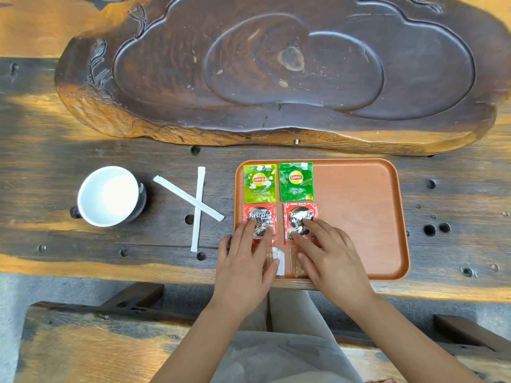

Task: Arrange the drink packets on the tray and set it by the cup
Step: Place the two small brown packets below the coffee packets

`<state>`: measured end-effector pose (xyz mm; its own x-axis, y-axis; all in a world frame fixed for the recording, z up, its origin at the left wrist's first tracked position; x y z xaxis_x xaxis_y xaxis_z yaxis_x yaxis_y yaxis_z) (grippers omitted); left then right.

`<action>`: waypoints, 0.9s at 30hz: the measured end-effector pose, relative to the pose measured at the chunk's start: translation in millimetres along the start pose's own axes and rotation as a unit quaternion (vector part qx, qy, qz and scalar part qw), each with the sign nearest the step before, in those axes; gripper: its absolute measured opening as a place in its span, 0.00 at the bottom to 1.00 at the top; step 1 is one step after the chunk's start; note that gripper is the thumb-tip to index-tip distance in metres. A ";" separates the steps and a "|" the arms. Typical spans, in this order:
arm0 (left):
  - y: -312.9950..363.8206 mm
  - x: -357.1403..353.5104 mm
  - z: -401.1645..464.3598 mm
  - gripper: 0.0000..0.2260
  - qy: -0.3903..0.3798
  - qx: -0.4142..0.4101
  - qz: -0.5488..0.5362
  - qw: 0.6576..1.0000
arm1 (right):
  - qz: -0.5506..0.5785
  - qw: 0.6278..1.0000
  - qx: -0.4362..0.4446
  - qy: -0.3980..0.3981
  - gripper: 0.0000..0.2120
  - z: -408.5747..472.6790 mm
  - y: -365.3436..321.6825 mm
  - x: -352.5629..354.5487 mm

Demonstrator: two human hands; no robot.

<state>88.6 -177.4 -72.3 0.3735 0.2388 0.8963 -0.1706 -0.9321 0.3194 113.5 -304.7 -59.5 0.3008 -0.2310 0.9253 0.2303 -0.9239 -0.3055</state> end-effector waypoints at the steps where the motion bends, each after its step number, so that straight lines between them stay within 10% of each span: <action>1: 0.1 2.7 -0.4 0.23 0.008 -0.001 -0.005 1.000 | 0.008 1.000 -0.002 0.004 0.16 0.1 0.3 2.4; 21: 25.4 -15.2 -53.0 0.19 0.012 -0.107 -0.022 0.994 | 0.050 0.999 0.005 0.013 0.14 -47.7 -7.8 -4.5; 27: -14.1 42.0 -45.7 0.16 0.173 -0.013 -0.120 0.977 | 0.132 0.989 -0.044 0.050 0.13 -22.9 -12.4 27.6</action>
<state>65.0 -141.8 -25.2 0.0749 0.5322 0.8433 -0.1410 -0.8315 0.5373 97.8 -306.7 -25.0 0.2459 -0.4932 0.8344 0.0722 -0.8491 -0.5232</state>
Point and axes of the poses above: each hand's wrist, its own z-axis towards the middle knuckle, its own x-axis out of the back of the hand, y = z × x, the point moved 10 cm from there along z, towards the middle knuckle, and after that the axes turned 9 degrees about -x, right-handed, at the moved point
